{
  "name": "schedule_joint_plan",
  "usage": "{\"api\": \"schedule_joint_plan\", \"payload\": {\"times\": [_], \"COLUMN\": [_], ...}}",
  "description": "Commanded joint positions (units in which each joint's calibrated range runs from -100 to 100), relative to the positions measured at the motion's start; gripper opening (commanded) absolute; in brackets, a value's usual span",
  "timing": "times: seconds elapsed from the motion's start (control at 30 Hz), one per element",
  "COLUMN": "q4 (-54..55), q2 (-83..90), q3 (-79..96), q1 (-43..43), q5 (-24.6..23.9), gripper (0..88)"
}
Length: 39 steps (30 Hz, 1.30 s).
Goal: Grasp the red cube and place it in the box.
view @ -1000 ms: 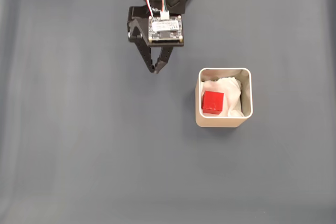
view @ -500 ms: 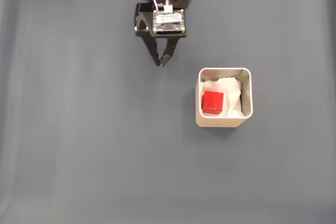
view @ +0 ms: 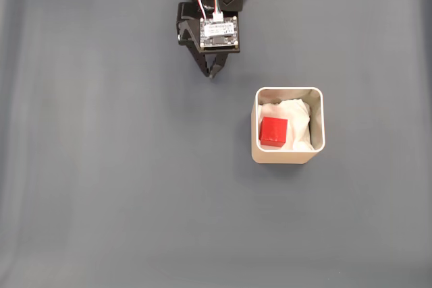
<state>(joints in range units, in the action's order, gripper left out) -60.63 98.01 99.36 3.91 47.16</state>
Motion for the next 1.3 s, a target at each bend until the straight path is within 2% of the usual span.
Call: {"api": "schedule_joint_plan", "payload": {"times": [0.0, 0.37, 0.67, 0.83, 1.27], "q4": [-3.3, -14.5, -14.1, -15.3, -15.3], "q2": [1.9, 1.9, 1.9, 1.9, 1.9], "q3": [0.5, 0.6, 0.6, 0.6, 0.6], "q1": [-1.1, -1.5, -1.4, -1.5, -1.3], "q5": [0.0, -0.6, -1.6, 2.0, 1.9], "gripper": [0.3, 3.8, 2.6, 3.2, 3.2]}}
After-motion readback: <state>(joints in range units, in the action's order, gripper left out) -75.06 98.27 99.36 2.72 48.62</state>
